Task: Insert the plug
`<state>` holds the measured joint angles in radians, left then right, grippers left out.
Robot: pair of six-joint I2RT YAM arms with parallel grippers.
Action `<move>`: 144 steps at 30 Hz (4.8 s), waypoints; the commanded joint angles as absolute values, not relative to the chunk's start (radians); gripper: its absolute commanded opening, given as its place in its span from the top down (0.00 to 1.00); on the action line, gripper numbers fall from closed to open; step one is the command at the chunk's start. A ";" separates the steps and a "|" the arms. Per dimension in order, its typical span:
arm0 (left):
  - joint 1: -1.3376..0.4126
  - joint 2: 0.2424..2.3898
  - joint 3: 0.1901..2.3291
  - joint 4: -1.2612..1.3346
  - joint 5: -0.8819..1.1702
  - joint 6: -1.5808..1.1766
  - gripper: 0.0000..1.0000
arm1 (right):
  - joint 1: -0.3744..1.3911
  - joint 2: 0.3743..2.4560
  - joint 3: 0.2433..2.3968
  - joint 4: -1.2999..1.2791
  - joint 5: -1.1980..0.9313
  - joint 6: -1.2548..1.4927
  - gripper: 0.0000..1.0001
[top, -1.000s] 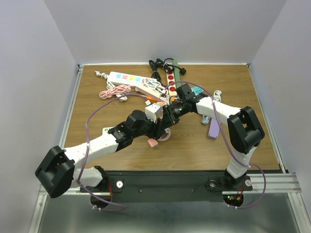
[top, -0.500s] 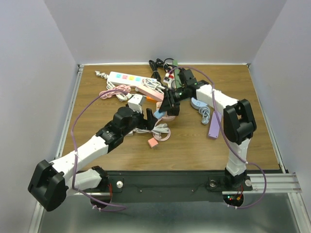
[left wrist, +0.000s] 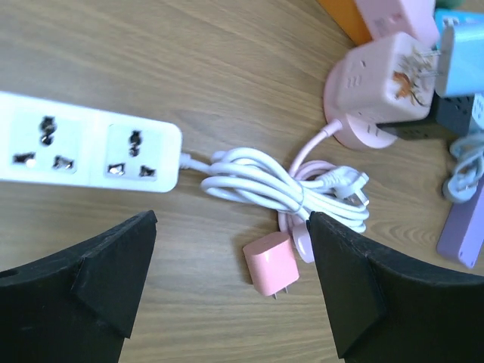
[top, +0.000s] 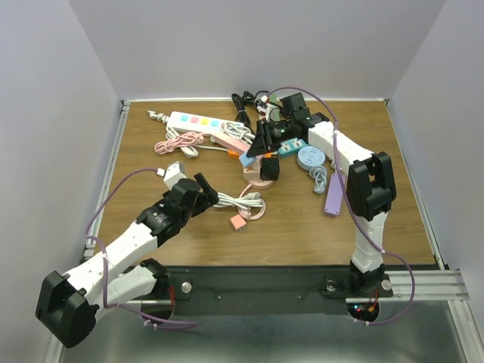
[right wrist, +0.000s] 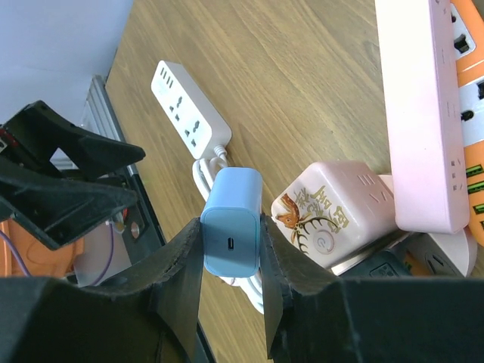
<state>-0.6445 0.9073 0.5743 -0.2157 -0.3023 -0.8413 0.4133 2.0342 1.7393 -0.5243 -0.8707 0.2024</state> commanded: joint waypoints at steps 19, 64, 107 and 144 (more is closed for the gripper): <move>-0.543 1.061 0.551 -0.376 -0.646 -1.318 0.01 | 0.400 1.934 1.729 -0.515 -0.914 0.167 1.00; -0.331 1.525 0.819 0.416 -0.144 -0.640 0.03 | 0.485 2.111 2.083 -0.676 -0.620 0.207 1.00; -0.317 1.773 0.753 0.686 0.230 -0.719 0.04 | 0.660 2.128 2.100 -0.752 -0.058 0.313 1.00; -0.302 1.374 0.614 0.525 0.140 -0.640 0.03 | 0.745 2.066 1.921 -0.681 -0.022 0.575 1.00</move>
<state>-0.3210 1.4040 0.6083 0.5373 0.1314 -0.7162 0.7261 2.0525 1.9251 -0.7506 -0.0368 0.4931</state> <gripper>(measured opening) 0.971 0.363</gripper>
